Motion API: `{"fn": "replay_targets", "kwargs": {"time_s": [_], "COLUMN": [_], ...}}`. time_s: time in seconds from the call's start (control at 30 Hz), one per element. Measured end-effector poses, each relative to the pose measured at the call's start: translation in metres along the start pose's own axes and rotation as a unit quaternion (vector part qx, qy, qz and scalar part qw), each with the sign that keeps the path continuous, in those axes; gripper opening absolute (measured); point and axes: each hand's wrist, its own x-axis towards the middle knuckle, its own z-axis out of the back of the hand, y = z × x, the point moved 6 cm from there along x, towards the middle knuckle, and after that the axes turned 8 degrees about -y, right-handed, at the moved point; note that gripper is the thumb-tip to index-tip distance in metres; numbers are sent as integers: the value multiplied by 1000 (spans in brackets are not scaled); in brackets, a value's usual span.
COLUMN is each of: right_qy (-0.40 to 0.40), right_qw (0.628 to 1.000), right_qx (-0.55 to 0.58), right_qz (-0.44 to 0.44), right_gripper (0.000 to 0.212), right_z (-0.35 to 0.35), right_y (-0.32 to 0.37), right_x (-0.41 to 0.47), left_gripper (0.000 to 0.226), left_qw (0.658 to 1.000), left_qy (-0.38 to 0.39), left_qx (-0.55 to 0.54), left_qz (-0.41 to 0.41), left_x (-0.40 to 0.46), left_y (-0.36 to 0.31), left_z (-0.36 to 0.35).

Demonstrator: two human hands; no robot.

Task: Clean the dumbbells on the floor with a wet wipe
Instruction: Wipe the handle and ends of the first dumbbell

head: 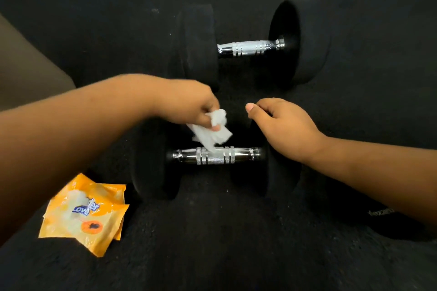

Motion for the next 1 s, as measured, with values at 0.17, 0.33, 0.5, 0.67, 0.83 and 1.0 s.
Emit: {"fn": "replay_targets", "kwargs": {"time_s": [0.17,0.33,0.5,0.67,0.83,1.0], "right_qy": [0,-7,-8,-12,-8,-10], "right_qw": [1000,1000,1000,1000,1000,1000], "right_qx": [11,2,-2,-4,4,6], "right_qz": [-11,7,16,17,7,13], "right_gripper": [47,39,36,40,42,42], "right_z": [-2,-3,-3,-3,-4,-2], "right_y": [-3,-2,-1,-2,-3,-2], "right_x": [4,-4,-7,-8,-6,-5], "left_gripper": [28,55,68,42,34,34], "left_qw": [994,986,988,991,942,970], "left_qy": [90,121,-98,-78,-124,-62], "left_qx": [-57,-111,-119,-110,-297,-234], "left_qz": [-12,23,-27,-7,93,34], "left_x": [16,30,22,11,15,15], "left_y": [-50,-48,-33,-40,-34,-37], "left_z": [-62,-73,-43,-51,-47,-62]}}
